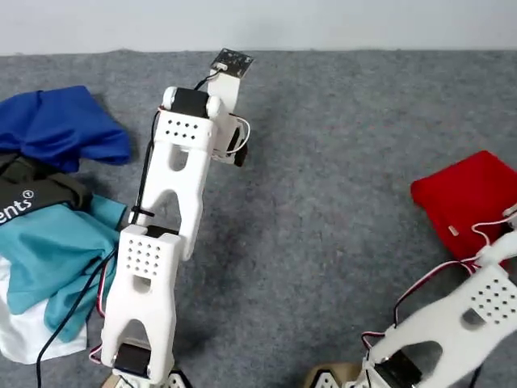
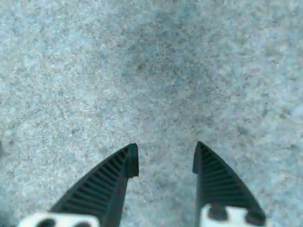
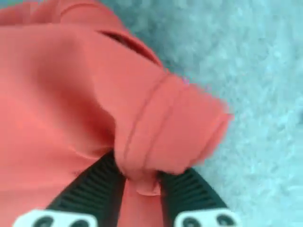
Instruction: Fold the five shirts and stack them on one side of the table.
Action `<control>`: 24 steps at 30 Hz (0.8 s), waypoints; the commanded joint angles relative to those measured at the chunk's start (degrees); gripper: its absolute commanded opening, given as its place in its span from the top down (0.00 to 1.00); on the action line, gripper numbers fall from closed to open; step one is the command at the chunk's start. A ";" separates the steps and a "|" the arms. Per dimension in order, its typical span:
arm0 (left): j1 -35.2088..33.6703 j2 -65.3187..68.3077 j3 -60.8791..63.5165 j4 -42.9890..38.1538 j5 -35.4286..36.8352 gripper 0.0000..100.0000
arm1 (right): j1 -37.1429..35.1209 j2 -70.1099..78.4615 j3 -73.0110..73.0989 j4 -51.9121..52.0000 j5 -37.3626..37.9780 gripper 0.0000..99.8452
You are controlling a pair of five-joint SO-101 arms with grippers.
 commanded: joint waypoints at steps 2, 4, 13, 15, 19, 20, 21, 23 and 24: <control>0.53 -0.26 -1.71 1.05 0.09 0.81 | 0.04 -2.51 -9.58 7.78 8.18 0.84; 0.53 -0.26 -1.71 1.14 0.09 0.81 | 0.48 -3.03 -15.56 11.91 10.37 0.84; 0.53 -0.26 -1.71 1.14 0.09 0.81 | 1.01 -5.05 -20.22 14.02 13.10 0.84; 0.53 -0.26 -1.71 1.14 0.09 0.81 | 0.48 -5.05 -18.90 13.85 13.01 0.84; 0.53 -0.26 -1.71 1.14 0.09 0.81 | -3.56 -4.35 -16.44 12.26 13.27 0.84; 0.53 -0.26 -1.71 1.14 0.09 0.81 | -5.14 -3.65 -15.91 12.35 13.89 0.84; 0.53 -0.26 -1.71 1.14 0.09 0.81 | -7.08 -2.95 -15.65 12.88 15.91 0.84; 0.18 -0.79 -2.07 1.14 0.09 0.81 | -11.12 -2.51 -15.56 14.37 22.95 0.84; -0.09 -2.02 -1.98 1.14 0.09 0.81 | -13.05 -2.68 -15.56 14.37 25.58 0.84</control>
